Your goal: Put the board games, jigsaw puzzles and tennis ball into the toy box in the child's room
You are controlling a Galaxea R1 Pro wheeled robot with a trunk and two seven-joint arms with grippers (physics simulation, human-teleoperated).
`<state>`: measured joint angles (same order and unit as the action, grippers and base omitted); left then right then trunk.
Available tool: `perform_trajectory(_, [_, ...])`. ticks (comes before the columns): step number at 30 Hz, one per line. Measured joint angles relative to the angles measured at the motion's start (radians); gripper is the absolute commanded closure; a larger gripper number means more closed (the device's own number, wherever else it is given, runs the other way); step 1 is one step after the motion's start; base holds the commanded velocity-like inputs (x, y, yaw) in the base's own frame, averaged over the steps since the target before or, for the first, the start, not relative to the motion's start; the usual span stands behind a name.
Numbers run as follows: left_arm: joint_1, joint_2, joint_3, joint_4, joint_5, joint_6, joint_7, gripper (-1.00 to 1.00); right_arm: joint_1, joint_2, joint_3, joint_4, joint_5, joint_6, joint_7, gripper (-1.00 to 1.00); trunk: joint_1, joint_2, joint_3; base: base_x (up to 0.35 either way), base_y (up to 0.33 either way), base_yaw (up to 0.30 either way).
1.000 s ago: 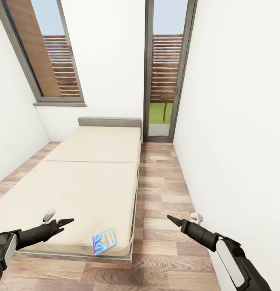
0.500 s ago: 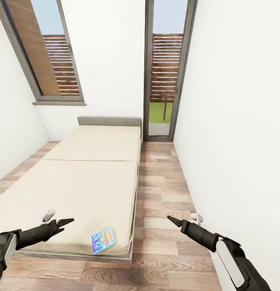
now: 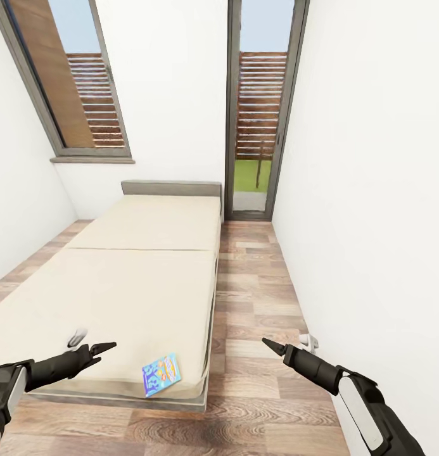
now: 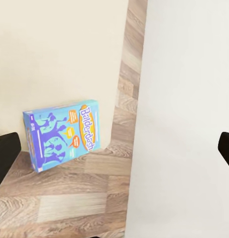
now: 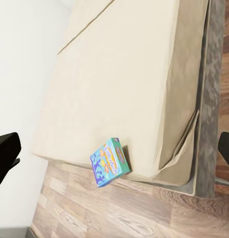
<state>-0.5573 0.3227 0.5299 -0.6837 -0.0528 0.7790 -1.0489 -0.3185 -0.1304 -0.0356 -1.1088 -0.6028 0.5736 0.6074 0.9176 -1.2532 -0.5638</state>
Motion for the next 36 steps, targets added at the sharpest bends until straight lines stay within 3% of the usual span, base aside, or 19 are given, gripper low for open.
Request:
perform_trajectory(31, [0.000, -0.006, -0.003, 0.000, -0.001, 0.002, 0.001, -1.00, 0.000, -0.001, -0.002, 0.000, 0.000, 0.000, 0.001, -1.00, 0.119, -0.217, -0.097, 0.000, 0.000, 0.000])
perform_trajectory(36, [0.000, -0.021, -0.006, 0.001, -0.001, 0.005, 0.001, -1.00, 0.000, -0.001, -0.002, 0.000, 0.000, 0.000, 0.001, -1.00, 0.138, -0.252, -0.113, 0.000, 0.000, 0.000])
